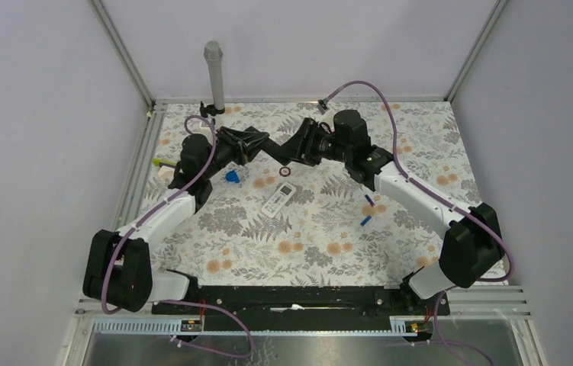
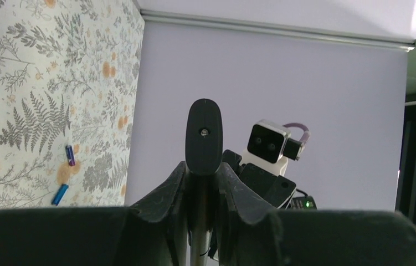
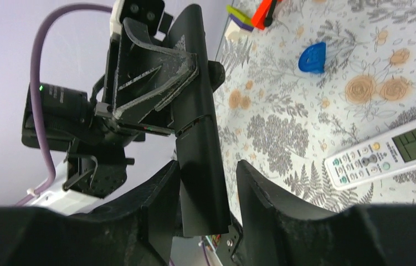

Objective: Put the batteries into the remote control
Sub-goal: Load the battery cover into the remote control.

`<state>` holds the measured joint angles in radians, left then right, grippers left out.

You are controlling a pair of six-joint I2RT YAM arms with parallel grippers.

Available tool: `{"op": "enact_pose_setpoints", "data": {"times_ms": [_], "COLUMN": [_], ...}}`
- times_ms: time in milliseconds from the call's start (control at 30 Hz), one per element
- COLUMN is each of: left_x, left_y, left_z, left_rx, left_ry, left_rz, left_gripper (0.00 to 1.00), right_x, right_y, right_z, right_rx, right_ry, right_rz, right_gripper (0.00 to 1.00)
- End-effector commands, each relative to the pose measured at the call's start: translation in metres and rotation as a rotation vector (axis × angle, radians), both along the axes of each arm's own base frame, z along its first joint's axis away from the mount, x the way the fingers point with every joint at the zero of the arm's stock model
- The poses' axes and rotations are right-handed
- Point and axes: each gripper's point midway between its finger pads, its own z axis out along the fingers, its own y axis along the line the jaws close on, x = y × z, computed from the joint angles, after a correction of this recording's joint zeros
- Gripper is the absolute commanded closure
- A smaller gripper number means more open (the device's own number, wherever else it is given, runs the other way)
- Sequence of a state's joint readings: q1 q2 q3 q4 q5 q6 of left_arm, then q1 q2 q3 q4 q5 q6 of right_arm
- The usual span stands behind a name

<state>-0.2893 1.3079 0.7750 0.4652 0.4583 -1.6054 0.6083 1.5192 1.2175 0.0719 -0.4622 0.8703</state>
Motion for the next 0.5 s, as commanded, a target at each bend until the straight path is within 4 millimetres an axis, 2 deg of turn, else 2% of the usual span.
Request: {"op": "enact_pose_setpoints", "data": {"times_ms": [0,267,467], "left_x": [-0.012,-0.011,-0.012], "left_y": [0.005,0.009,0.008], "left_z": [0.086,0.101,0.117], "left_rx": [-0.190,-0.289,-0.332], "left_ry": [-0.178,-0.149,-0.158], "left_rz": [0.045,0.121,0.119], "left_gripper": [1.00,1.00,1.00], "right_x": [0.015,0.025,0.036], "right_y": [0.004,0.010,0.013], "right_z": [-0.023,-0.015,-0.009], "right_rx": [-0.066,-0.013,0.022], "right_ry": [-0.007,-0.051,-0.074], "right_rz": [-0.109,-0.196,-0.233], "right_gripper": [0.53,0.59,0.70]}}
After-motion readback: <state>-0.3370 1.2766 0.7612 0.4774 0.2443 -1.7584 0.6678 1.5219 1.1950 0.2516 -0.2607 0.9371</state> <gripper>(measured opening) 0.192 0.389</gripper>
